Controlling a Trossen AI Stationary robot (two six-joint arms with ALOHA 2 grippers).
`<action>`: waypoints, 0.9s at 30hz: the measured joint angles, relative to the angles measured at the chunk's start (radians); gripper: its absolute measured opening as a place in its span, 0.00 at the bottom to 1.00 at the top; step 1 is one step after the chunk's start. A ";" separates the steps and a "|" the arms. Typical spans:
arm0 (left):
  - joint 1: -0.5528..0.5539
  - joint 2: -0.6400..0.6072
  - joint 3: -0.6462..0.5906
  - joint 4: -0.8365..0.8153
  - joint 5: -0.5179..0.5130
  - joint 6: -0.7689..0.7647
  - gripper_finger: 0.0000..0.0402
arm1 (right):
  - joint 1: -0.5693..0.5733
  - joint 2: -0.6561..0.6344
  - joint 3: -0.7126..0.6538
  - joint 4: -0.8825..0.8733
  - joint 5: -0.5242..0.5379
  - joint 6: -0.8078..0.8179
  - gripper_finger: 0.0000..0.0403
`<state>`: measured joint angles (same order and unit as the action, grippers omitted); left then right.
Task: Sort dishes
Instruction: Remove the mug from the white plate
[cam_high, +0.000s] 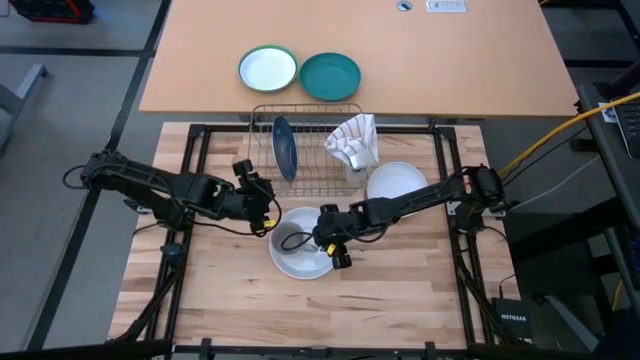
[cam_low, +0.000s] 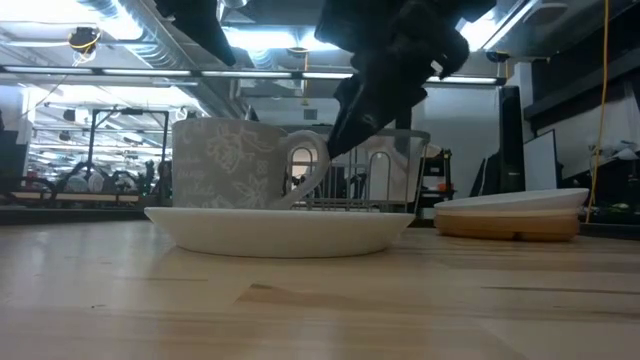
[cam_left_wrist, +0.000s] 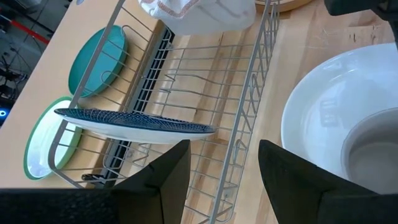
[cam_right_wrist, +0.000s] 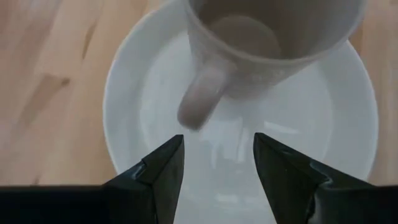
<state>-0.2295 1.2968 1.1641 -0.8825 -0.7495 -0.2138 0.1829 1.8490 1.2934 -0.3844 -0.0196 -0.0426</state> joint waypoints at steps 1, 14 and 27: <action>0.000 0.000 0.000 0.000 0.000 0.000 0.45 | 0.000 0.002 0.000 0.005 0.000 0.022 0.49; 0.000 0.000 0.000 0.001 0.007 0.000 0.45 | 0.035 0.054 -0.001 0.082 -0.010 0.144 0.49; 0.000 0.000 0.000 0.003 0.007 0.000 0.45 | 0.052 0.053 -0.001 0.157 0.161 0.198 0.49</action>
<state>-0.2295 1.2968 1.1637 -0.8795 -0.7425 -0.2134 0.2352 1.9018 1.2926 -0.2270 0.1417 0.1555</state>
